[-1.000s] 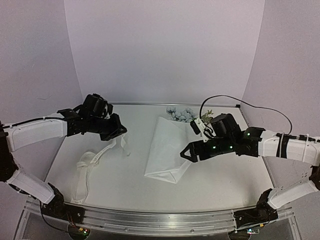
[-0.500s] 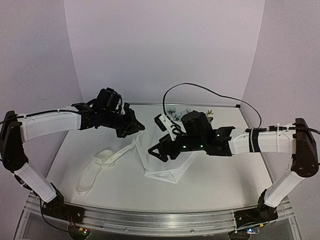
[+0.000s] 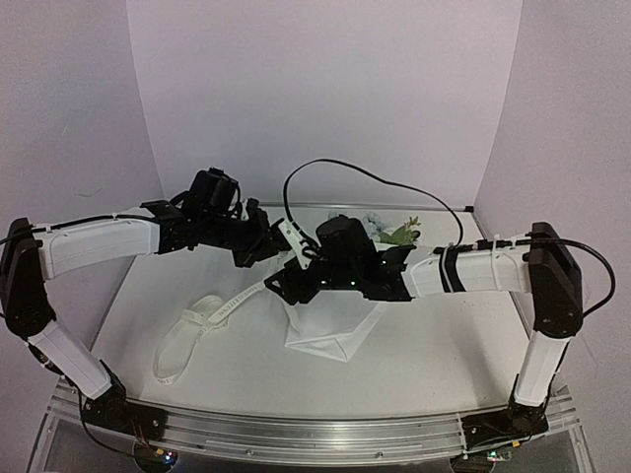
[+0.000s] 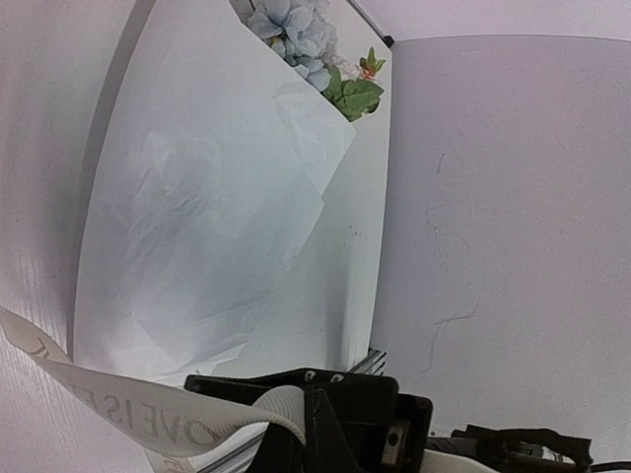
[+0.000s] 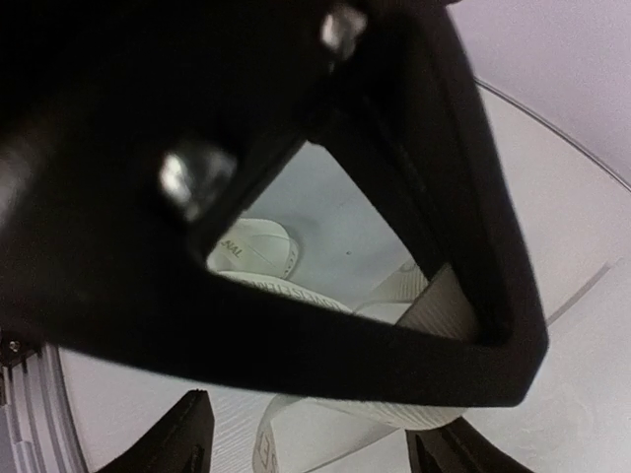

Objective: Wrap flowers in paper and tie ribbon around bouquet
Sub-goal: Pass from the left arm to the right

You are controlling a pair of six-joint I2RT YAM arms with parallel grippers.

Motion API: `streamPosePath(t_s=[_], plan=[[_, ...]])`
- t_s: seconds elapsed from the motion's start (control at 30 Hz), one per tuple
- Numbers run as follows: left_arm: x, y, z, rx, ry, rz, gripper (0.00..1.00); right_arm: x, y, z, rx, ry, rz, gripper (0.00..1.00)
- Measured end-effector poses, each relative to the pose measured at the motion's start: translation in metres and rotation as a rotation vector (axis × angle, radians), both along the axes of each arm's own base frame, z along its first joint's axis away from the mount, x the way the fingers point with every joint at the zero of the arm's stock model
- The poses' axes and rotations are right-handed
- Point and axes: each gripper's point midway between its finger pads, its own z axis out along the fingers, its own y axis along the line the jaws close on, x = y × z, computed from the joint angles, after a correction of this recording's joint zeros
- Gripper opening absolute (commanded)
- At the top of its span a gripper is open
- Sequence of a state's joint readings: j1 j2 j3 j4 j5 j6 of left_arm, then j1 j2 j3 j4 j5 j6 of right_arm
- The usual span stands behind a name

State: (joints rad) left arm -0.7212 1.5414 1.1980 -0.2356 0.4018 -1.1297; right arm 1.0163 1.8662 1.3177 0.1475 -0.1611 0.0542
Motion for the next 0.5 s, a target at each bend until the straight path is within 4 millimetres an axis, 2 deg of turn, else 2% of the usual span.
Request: streamPosePath(t_s=[0.1,0.13,0.3,0.4,0.5], plan=[[0.000,0.000,0.000,-0.004,0.004,0.002,0.00,0.008,-0.003,-0.012,-0.030,-0.009,-0.046,0.05],[0.000,0.000,0.001,-0.005,0.004,0.001,0.03,0.011,-0.004,-0.014,-0.038,-0.015,-0.068,0.01],[0.002,0.003,0.000,0.009,-0.012,0.016,0.38,0.025,-0.020,-0.014,-0.061,-0.050,-0.178,0.00],[0.002,0.013,-0.002,0.045,-0.040,0.040,0.52,0.016,-0.056,-0.018,-0.120,-0.058,-0.238,0.00],[0.003,0.032,-0.005,0.102,-0.067,0.085,0.54,0.002,-0.100,-0.013,-0.179,-0.066,-0.289,0.00]])
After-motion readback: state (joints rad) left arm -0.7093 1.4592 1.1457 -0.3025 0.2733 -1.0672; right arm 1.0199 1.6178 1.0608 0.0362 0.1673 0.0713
